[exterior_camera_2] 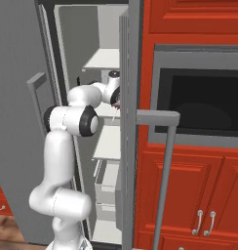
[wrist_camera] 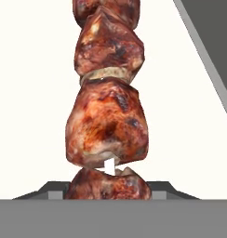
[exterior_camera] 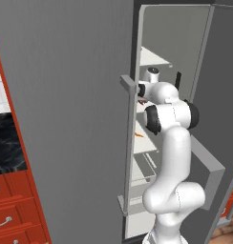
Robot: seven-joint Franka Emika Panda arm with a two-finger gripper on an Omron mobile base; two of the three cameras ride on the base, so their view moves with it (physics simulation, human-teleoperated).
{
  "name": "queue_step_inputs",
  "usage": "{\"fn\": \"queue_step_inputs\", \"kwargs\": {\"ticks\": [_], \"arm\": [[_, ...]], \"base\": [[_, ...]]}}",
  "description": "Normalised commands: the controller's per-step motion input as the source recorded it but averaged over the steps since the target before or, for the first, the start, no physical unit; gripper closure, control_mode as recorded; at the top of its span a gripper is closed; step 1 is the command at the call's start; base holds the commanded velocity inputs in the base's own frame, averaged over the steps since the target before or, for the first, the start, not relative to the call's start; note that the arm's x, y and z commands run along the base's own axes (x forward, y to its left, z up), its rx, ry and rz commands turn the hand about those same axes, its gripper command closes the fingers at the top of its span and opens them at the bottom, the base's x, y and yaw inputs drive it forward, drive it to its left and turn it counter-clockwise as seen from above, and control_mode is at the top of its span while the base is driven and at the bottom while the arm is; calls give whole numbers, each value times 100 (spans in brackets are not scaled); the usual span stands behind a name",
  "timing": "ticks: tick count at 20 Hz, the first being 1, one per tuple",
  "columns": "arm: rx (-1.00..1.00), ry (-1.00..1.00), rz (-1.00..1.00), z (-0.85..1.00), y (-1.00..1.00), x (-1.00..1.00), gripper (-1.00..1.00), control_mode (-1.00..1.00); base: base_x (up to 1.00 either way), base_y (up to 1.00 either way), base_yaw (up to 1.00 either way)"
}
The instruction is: Store the kebab skewer in the freezer for long-term storage. Close the freezer door after placing the cooked food.
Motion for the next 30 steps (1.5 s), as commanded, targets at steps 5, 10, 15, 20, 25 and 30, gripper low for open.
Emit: {"fn": "queue_step_inputs", "kwargs": {"ticks": [5, 10, 15, 20, 25, 30], "arm": [[0, 0, 2, -15, 0, 16, 100, -100], [0, 0, 0, -13, 2, 8, -100, -100], [0, 0, 0, -6, 4, 1, -100, -100], [0, -3, 0, 0, 0, -1, -100, -100], [0, -3, 0, 0, 0, -10, -100, -100], [0, -1, 0, 0, 0, -15, -100, -100]], "base": [[0, 0, 0], [0, 0, 0], [0, 0, 0], [0, 0, 0], [0, 0, 0], [0, 0, 0]]}}
